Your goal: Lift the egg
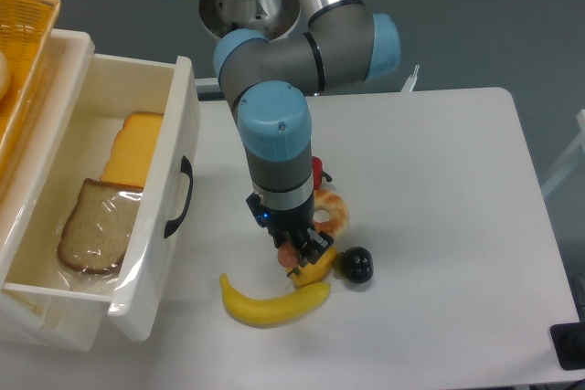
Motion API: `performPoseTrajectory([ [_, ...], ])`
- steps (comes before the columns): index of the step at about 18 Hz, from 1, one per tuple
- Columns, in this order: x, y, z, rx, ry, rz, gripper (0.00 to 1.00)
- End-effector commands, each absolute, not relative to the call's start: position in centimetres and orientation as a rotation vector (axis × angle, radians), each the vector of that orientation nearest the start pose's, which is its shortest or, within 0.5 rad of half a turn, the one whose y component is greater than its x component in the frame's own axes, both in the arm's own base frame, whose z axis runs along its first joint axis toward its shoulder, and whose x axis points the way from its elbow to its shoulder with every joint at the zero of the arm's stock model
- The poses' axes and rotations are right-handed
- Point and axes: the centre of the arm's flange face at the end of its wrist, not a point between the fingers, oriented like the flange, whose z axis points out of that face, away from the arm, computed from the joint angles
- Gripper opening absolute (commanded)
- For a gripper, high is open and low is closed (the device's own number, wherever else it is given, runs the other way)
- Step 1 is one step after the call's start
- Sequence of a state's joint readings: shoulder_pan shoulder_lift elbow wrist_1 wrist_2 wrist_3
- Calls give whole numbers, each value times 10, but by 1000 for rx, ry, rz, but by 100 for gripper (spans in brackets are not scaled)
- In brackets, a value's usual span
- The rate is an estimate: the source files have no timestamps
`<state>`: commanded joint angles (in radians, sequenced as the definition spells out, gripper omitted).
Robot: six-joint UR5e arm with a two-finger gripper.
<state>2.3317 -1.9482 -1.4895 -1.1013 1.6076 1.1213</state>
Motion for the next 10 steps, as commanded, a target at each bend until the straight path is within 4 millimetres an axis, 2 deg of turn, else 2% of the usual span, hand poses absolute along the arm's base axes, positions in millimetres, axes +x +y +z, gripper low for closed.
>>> performPoseTrajectory([
  [1,-350,556,357,-3019,548,235,8],
  [10,-348,557,358,-3014,552,232,8],
])
